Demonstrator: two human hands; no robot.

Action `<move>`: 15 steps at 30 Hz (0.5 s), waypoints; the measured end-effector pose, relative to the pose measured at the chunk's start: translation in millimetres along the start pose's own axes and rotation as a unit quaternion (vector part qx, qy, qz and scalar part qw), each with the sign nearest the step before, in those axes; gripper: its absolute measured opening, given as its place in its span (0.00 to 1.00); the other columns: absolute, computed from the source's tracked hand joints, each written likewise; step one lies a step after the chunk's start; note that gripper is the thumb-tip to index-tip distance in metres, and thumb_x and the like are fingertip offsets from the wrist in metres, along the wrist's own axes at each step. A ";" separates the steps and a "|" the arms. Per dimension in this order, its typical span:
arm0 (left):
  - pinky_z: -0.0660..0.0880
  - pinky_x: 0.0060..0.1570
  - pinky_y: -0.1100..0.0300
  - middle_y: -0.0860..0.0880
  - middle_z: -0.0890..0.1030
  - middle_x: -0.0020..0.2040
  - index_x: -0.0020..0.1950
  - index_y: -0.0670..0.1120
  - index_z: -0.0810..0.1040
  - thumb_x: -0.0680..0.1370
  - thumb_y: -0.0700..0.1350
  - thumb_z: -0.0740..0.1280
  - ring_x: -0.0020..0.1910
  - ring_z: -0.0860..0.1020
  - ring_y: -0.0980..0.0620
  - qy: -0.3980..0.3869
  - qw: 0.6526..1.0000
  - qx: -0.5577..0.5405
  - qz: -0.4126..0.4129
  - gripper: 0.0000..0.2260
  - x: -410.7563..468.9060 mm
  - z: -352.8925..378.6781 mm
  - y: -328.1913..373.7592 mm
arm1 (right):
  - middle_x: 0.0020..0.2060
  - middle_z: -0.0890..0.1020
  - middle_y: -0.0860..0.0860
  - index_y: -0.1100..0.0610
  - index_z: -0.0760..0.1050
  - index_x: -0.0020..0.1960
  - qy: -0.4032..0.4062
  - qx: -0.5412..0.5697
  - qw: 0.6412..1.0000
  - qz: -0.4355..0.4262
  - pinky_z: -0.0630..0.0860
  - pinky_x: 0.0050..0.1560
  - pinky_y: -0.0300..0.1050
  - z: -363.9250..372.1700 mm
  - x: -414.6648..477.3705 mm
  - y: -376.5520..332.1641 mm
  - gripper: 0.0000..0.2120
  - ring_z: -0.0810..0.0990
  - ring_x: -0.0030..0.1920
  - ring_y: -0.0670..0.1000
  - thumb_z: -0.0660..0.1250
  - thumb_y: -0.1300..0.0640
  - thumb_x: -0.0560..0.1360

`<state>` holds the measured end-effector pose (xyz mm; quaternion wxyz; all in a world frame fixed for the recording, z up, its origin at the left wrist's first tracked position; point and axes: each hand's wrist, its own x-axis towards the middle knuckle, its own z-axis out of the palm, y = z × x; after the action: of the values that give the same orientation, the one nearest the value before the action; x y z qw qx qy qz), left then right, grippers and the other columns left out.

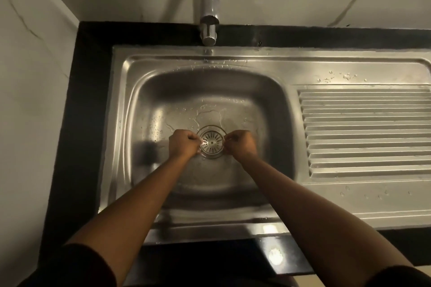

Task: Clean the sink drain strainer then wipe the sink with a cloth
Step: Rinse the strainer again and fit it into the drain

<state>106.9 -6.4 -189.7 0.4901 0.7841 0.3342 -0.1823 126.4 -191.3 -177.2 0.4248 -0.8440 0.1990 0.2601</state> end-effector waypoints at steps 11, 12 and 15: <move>0.87 0.40 0.50 0.46 0.88 0.36 0.37 0.46 0.88 0.73 0.35 0.79 0.34 0.87 0.49 0.020 0.998 0.060 0.011 0.07 8.5 13.7 -6.0 | 0.36 0.83 0.46 0.53 0.88 0.47 0.038 -0.045 0.998 0.023 0.70 0.39 0.27 15.5 20.0 6.9 0.07 0.81 0.39 0.45 0.75 0.63 0.73; 0.87 0.42 0.48 0.45 0.88 0.36 0.38 0.45 0.88 0.73 0.35 0.79 0.35 0.88 0.47 0.022 0.998 0.060 0.010 0.06 9.7 13.9 -5.3 | 0.38 0.84 0.48 0.53 0.88 0.47 0.040 -0.051 0.998 0.022 0.71 0.43 0.29 16.3 20.9 7.1 0.07 0.81 0.40 0.45 0.75 0.63 0.74; 0.87 0.43 0.46 0.43 0.87 0.37 0.38 0.42 0.87 0.74 0.34 0.76 0.36 0.87 0.44 0.027 0.996 0.079 0.026 0.06 12.9 15.0 -3.4 | 0.45 0.88 0.51 0.54 0.88 0.50 0.051 -0.058 0.997 0.022 0.72 0.48 0.33 19.0 21.9 7.7 0.07 0.83 0.42 0.47 0.73 0.62 0.75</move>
<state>114.3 -14.3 -206.6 0.4219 0.8333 0.3121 -0.1739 134.2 -182.5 -204.8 0.3580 -0.8750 0.2236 0.2370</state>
